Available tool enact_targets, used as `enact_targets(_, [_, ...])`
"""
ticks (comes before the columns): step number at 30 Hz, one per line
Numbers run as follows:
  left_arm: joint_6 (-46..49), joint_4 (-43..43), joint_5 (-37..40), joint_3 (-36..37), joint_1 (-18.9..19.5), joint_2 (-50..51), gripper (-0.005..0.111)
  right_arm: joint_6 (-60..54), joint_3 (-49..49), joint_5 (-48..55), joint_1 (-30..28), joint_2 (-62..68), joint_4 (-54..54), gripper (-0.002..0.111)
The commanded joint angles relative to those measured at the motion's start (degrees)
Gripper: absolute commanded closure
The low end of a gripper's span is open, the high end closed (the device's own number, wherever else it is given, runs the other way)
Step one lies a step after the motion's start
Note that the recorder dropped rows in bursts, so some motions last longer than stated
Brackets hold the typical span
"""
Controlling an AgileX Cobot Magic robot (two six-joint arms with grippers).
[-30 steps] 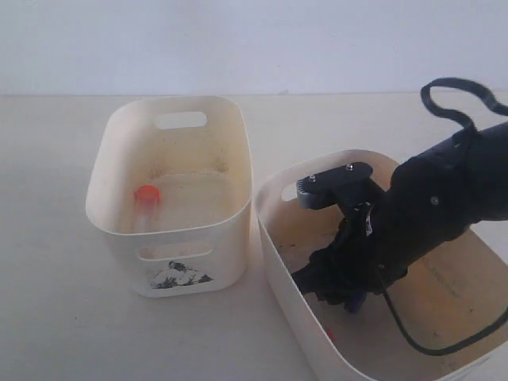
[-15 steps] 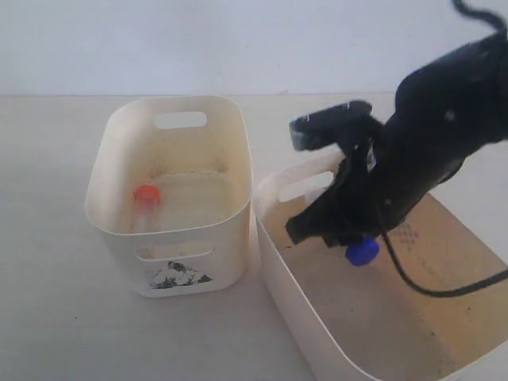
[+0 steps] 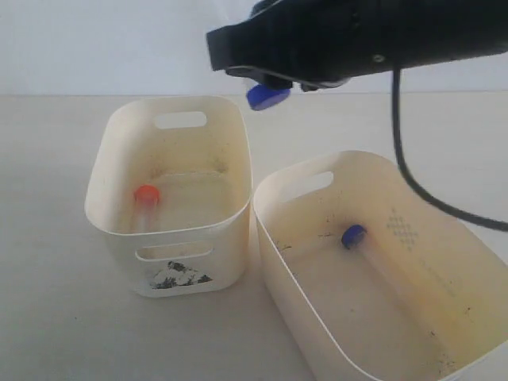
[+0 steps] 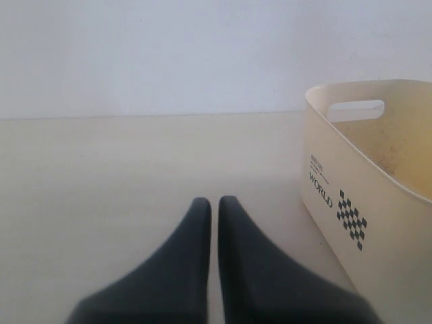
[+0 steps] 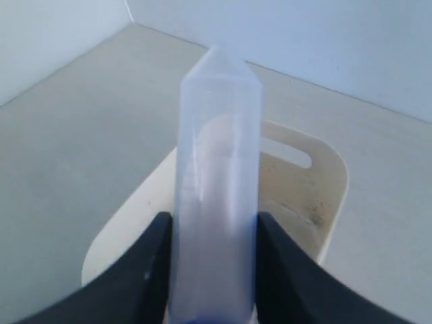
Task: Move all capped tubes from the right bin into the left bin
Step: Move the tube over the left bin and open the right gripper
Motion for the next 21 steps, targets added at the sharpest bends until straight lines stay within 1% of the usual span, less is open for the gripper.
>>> enact_targets(1, [-0.48,0.1,-0.29,-0.16,0.06,-0.19,0.102,-5.61,-0.14,-8.73,3.21,6.22,1.56,0.103])
enact_targets(3, [-0.48,0.1,-0.29,-0.16,0.06,-0.19,0.102,-5.85,-0.14,-10.19,3.62,9.17,1.56,0.09])
enact_targets(4, [-0.48,0.1,-0.29,-0.16,0.06,-0.19,0.102,-5.85,-0.14,-10.7,3.62,10.77,1.56,0.079])
enact_targets(5, [-0.48,0.1,-0.29,-0.16,0.06,-0.19,0.102,-5.72,-0.14,-11.25,3.62,12.33,1.56,0.065])
enact_targets(7, [-0.48,0.1,-0.29,-0.16,0.06,-0.19,0.102,-3.78,-0.14,-12.07,3.62,14.56,1.67,0.041])
enact_targets(8, [-0.48,0.1,-0.29,-0.16,0.06,-0.19,0.102,-3.05,-0.22,-12.11,3.62,15.1,1.67,0.038])
enact_targets(9, [-0.48,0.1,-0.29,-0.16,0.06,-0.19,0.102,-2.93,-0.22,-12.11,3.62,15.26,1.67,0.045])
enact_targets(10, [-0.48,0.1,-0.29,-0.16,0.06,-0.19,0.102,-2.65,-0.22,-12.11,3.62,14.99,1.67,0.058])
enact_targets(12, [-0.48,0.1,-0.29,-0.16,0.06,-0.19,0.102,-2.38,-0.22,-11.04,3.62,13.2,1.67,0.094])
enact_targets(13, [-0.48,0.1,-0.29,-0.16,0.06,-0.19,0.102,-2.38,-0.22,-10.21,3.47,11.69,1.67,0.107])
enact_targets(14, [-0.48,0.1,-0.29,-0.16,0.06,-0.19,0.102,-2.55,-0.22,-9.91,3.01,9.98,1.78,0.105])
enact_targets(18, [-0.48,0.1,-0.29,-0.16,0.06,-0.19,0.102,-2.64,-0.22,-5.37,0.78,2.71,1.4,0.106])
enact_targets(21, [-0.48,0.1,-0.29,-0.16,0.06,-0.19,0.102,-2.84,-0.22,3.53,-1.9,-3.7,-0.95,0.106])
